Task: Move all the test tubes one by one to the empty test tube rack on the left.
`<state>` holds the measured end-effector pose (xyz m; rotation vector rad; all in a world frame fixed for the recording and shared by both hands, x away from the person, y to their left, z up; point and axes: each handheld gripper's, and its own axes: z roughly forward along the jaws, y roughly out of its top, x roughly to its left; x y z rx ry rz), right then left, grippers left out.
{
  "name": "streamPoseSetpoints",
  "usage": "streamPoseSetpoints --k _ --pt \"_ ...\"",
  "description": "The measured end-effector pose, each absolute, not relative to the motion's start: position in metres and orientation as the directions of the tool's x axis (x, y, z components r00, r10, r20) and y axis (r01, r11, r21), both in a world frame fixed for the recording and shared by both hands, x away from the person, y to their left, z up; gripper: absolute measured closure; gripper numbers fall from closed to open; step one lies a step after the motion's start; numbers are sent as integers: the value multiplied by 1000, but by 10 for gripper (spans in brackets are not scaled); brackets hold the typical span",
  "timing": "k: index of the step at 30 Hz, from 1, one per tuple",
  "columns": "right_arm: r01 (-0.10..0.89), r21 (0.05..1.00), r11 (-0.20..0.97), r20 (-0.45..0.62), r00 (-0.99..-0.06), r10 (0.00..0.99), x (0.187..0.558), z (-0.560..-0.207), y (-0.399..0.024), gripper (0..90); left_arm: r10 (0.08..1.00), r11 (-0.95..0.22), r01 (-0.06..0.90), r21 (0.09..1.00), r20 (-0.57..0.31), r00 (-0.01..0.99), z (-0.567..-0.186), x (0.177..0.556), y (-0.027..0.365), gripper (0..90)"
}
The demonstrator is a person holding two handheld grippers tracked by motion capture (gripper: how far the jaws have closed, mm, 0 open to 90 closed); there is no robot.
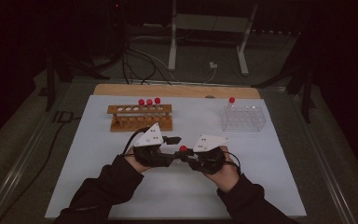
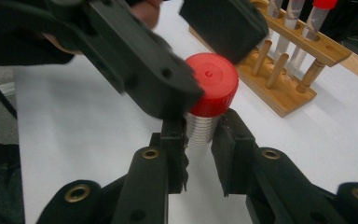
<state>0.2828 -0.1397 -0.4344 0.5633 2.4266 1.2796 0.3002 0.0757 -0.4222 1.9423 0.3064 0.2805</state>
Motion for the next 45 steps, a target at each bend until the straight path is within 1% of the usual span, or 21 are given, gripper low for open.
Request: streamPoseSetpoints --k 6,8,13,17,20,26,28,33,37,45 --pt "187 835 517 -116 -860 498 283 -433 -140 745 319 -381 67 922 63 946 -421 299 71 669" --pt "189 835 517 -115 -858 500 284 -434 -141 745 319 -383 67 921 64 946 -421 299 70 699" --pt "196 838 509 -106 -856 505 285 -434 -141 744 323 -379 62 923 69 944 -421 300 70 711" --pt "210 842 496 -85 -858 507 287 -433 -142 729 337 -367 84 927 49 940 -420 302 72 717" --pt "209 848 487 -89 -850 519 286 -433 -143 618 359 -358 93 929 45 932 -418 305 77 718" --pt "190 864 466 -112 -830 546 284 -431 -150 482 423 -352 107 930 56 905 -418 310 89 719" --pt "194 872 450 -104 -824 557 284 -431 -154 441 448 -349 113 930 60 892 -418 311 95 719" --pt "211 884 417 -83 -807 584 285 -431 -162 291 506 -334 138 932 54 861 -417 318 111 719" --pt "227 892 391 -63 -794 604 286 -432 -167 182 563 -321 143 936 67 824 -414 323 126 719" --pt "267 902 339 -18 -761 649 289 -432 -175 55 637 -293 145 945 80 767 -400 334 151 719"
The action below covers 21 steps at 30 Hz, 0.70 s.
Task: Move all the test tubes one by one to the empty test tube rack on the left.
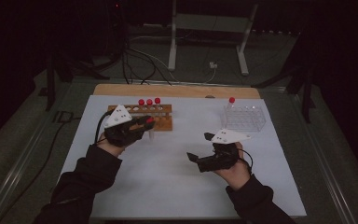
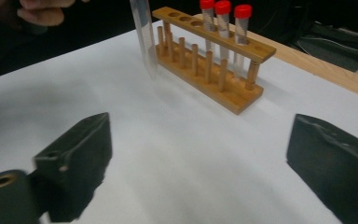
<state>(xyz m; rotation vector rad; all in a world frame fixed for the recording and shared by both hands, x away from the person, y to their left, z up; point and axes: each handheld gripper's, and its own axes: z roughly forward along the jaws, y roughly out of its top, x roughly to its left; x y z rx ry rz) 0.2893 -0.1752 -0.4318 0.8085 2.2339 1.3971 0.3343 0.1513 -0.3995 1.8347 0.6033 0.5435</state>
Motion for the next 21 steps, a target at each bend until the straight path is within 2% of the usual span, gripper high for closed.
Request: streamPoseSetpoints --k 5,21 --pt "279 905 322 -4 -751 660 291 -432 -178 7 673 -281 142 949 90 734 -389 344 163 719" --pt "275 906 321 0 -761 649 292 -432 -184 5 795 -212 146 966 84 600 -378 382 188 719"
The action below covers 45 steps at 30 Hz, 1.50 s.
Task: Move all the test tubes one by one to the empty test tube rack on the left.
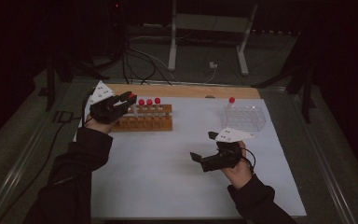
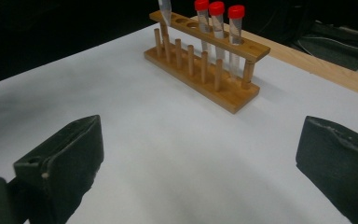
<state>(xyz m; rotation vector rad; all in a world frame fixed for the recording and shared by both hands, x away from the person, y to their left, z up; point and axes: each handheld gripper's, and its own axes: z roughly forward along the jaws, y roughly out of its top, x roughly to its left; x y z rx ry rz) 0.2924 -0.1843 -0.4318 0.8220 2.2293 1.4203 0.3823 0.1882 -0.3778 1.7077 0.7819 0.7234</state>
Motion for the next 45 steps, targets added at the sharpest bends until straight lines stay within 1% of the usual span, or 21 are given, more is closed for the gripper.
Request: streamPoseSetpoints --k 4,9,19,27,29,33,38,40,45 --pt "277 907 317 3 -758 652 293 -432 -185 5 818 -172 154 973 54 573 -376 395 193 719" --pt "275 909 313 5 -758 652 293 -432 -186 5 838 -174 147 974 68 542 -380 408 189 719" --pt "272 910 313 5 -762 647 293 -431 -189 6 872 -151 183 972 44 487 -401 431 186 718" --pt "273 908 319 1 -760 650 293 -432 -190 6 873 -127 221 967 3 488 -417 437 187 718" --pt "275 906 321 1 -761 649 293 -432 -190 6 874 -142 228 963 14 486 -422 438 186 718" --pt "275 906 323 0 -761 649 294 -433 -189 6 875 -131 256 958 -9 483 -431 441 186 718" --pt "277 906 320 3 -761 649 294 -433 -190 6 880 -149 276 950 0 474 -440 444 185 718" --pt "280 906 319 6 -759 651 294 -433 -191 6 880 -139 287 948 -15 475 -443 445 186 718" --pt "280 906 316 7 -758 652 294 -432 -191 6 881 -146 302 942 -15 473 -450 447 185 718"
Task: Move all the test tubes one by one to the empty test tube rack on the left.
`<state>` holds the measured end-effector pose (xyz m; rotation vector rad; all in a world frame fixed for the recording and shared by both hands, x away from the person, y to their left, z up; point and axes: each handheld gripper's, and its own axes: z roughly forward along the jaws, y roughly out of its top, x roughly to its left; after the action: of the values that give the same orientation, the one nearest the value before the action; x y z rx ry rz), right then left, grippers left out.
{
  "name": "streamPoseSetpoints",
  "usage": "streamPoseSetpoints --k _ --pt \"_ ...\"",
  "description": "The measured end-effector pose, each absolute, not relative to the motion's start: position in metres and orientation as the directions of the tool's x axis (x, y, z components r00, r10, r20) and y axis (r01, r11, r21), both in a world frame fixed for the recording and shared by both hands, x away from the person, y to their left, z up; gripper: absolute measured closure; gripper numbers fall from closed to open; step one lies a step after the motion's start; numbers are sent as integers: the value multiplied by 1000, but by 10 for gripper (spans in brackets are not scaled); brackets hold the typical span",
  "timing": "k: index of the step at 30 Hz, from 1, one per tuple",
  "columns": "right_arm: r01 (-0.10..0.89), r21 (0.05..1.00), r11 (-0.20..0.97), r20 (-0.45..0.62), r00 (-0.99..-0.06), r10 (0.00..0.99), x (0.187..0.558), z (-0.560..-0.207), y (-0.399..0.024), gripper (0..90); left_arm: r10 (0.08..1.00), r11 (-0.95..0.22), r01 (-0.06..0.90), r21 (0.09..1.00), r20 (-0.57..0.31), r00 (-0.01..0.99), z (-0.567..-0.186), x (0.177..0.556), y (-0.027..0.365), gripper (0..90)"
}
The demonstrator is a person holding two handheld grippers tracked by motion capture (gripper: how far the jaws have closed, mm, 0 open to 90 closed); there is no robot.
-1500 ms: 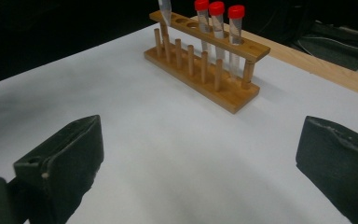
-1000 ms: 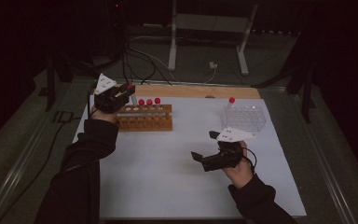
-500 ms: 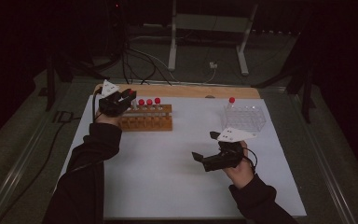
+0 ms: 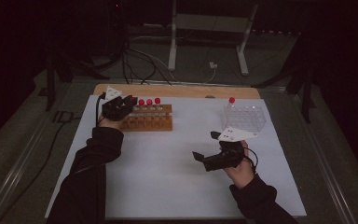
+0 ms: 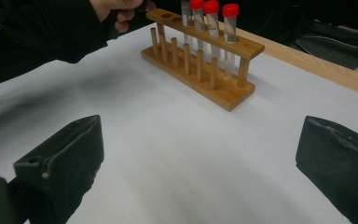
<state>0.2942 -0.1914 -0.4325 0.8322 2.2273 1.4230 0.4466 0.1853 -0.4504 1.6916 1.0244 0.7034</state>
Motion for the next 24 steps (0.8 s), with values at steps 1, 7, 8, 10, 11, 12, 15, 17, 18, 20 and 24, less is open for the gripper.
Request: streamPoseSetpoints --k 1,7,8,10,11,12,15,17,18,20,24 --pt "280 906 316 6 -758 653 294 -432 -192 6 881 -143 304 942 -18 472 -452 447 185 718" --pt "282 905 319 6 -758 652 295 -433 -192 6 882 -139 313 940 -26 471 -456 445 187 717" --pt "281 904 321 4 -758 653 295 -433 -192 6 881 -140 314 939 -26 472 -456 445 187 717" --pt "282 904 321 6 -759 651 295 -433 -192 6 882 -142 310 940 -22 471 -457 445 187 716" --pt "283 904 322 5 -758 652 295 -433 -192 6 881 -138 312 940 -27 472 -457 445 188 716" --pt "281 904 322 4 -759 651 295 -433 -192 6 882 -128 317 940 -38 469 -456 445 188 715" --pt "281 905 320 5 -759 651 295 -433 -192 6 882 -135 327 935 -37 471 -455 446 187 713" --pt "285 904 318 9 -756 654 296 -433 -193 6 883 -138 341 930 -41 468 -453 446 188 695" --pt "287 904 318 9 -755 655 297 -433 -194 6 879 -138 342 930 -44 474 -452 445 188 669" --pt "287 905 315 10 -753 658 297 -433 -195 6 887 -136 328 935 -32 460 -448 442 188 586" --pt "283 909 307 8 -747 665 297 -430 -198 6 889 -116 318 941 -45 456 -438 433 193 459"
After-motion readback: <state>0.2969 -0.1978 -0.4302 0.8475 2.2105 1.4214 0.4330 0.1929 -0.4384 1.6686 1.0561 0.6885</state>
